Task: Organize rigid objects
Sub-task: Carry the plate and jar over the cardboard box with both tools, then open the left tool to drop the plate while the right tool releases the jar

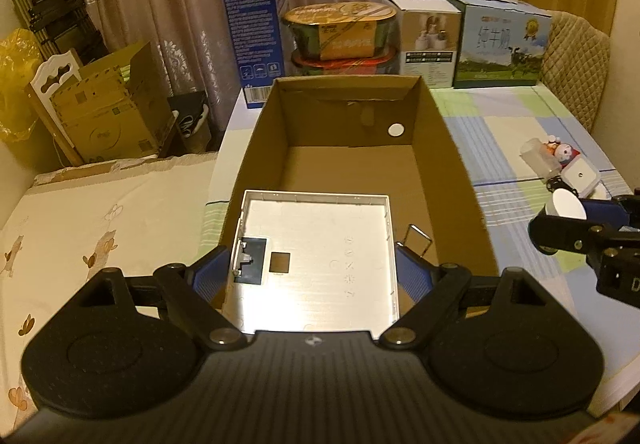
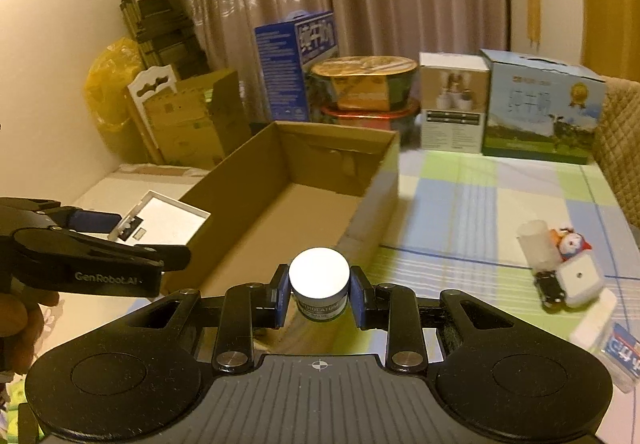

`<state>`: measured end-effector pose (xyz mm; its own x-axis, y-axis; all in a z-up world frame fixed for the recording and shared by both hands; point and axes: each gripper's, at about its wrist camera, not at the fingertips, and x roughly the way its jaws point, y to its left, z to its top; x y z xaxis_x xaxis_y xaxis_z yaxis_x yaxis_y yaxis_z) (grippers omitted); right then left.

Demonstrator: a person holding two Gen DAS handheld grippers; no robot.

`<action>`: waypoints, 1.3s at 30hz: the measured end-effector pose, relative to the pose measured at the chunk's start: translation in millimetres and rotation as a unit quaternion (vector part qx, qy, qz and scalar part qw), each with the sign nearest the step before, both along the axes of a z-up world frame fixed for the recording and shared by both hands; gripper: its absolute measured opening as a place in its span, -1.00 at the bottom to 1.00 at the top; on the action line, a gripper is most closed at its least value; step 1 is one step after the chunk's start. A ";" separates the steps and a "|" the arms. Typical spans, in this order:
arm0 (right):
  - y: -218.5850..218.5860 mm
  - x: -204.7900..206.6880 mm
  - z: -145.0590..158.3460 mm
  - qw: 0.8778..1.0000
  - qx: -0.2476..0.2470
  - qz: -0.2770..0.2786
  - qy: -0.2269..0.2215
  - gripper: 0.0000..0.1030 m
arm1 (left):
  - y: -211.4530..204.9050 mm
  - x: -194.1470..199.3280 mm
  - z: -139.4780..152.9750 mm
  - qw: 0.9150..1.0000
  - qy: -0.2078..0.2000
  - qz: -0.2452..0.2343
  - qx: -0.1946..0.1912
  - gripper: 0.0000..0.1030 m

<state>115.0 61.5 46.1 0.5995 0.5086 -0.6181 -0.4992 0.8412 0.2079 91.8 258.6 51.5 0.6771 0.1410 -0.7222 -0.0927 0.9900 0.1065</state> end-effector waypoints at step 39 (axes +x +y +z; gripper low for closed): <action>40.3 33.2 -32.2 0.998 0.013 0.039 0.042 -0.47 | 42.2 27.4 -19.1 0.999 -0.003 0.034 -0.015 0.85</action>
